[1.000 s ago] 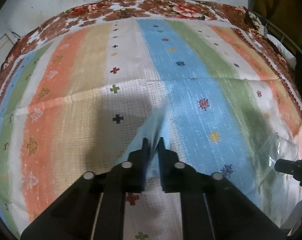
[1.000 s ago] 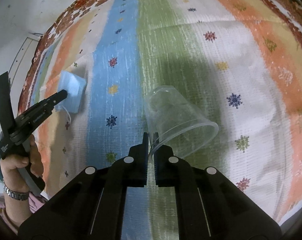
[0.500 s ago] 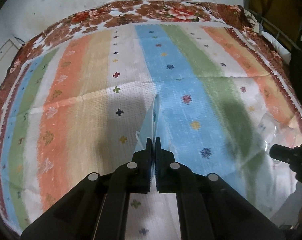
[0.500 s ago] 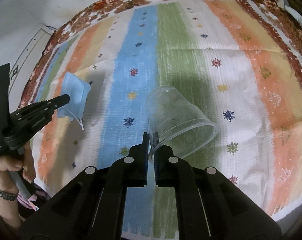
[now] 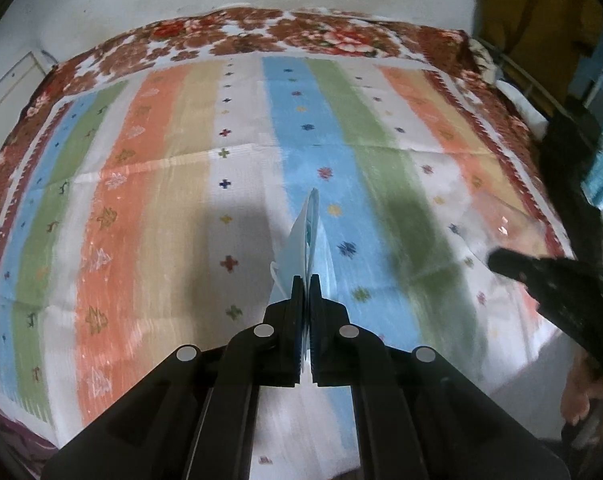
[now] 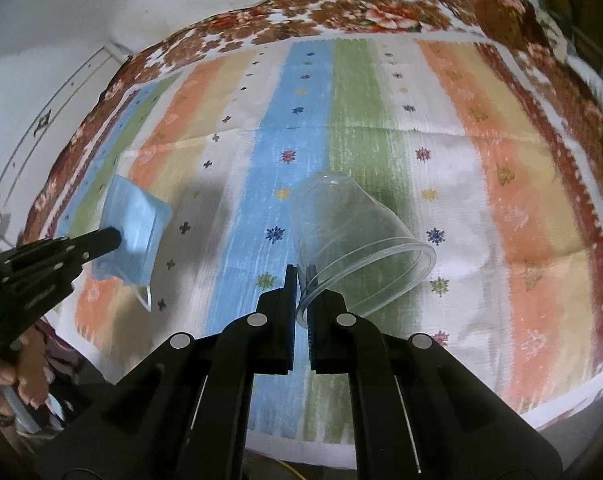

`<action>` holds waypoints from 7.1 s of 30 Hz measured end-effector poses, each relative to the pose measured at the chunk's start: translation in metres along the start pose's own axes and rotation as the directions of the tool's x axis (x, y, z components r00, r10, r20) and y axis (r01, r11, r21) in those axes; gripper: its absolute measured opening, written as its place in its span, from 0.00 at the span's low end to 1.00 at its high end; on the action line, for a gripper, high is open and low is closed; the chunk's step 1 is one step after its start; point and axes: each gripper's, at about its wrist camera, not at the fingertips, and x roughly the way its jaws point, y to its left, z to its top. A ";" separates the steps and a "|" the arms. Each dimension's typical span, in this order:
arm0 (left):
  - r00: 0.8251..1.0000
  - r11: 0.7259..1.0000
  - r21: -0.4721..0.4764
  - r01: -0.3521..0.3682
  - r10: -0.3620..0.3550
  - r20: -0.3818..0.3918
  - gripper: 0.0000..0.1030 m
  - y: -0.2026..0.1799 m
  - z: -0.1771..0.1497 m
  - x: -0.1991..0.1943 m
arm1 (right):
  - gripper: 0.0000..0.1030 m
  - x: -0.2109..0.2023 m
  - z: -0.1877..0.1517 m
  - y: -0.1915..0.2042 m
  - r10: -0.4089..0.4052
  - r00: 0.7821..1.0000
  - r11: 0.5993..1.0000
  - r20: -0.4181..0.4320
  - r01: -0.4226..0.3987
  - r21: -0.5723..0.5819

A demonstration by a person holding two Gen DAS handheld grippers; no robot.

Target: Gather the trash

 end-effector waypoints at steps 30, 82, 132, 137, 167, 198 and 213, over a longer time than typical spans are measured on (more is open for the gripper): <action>0.981 0.981 -0.061 0.182 -0.177 0.078 0.02 -0.019 -0.131 -0.117 | 0.04 -0.121 -0.129 0.047 0.107 0.992 0.986 0.070 -0.097 -0.135; 0.959 0.949 -0.141 0.283 -0.283 0.015 0.45 -0.029 -0.284 -0.126 | 0.45 -0.104 -0.299 0.059 0.273 0.954 0.961 -0.120 -0.277 -0.010; 0.992 0.992 -0.102 0.079 -0.088 -0.092 0.94 -0.020 -0.312 -0.119 | 0.92 -0.121 -0.312 0.038 0.175 0.978 0.984 -0.110 -0.177 -0.008; 0.992 0.994 -0.081 0.079 -0.086 -0.090 0.95 -0.024 -0.312 -0.119 | 0.92 -0.119 -0.312 0.040 0.178 0.977 0.983 -0.117 -0.181 -0.013; 0.992 0.994 -0.089 0.070 -0.078 -0.098 0.95 -0.023 -0.313 -0.115 | 0.92 -0.114 -0.313 0.045 0.169 0.978 0.985 -0.123 -0.173 -0.026; 0.992 0.994 -0.086 0.069 -0.078 -0.098 0.95 -0.026 -0.313 -0.114 | 0.92 -0.112 -0.314 0.046 0.171 0.977 0.984 -0.129 -0.176 -0.022; 0.991 0.991 -0.117 0.066 -0.079 -0.109 0.95 -0.022 -0.313 -0.112 | 0.92 -0.111 -0.313 0.047 0.168 0.977 0.985 -0.128 -0.172 -0.017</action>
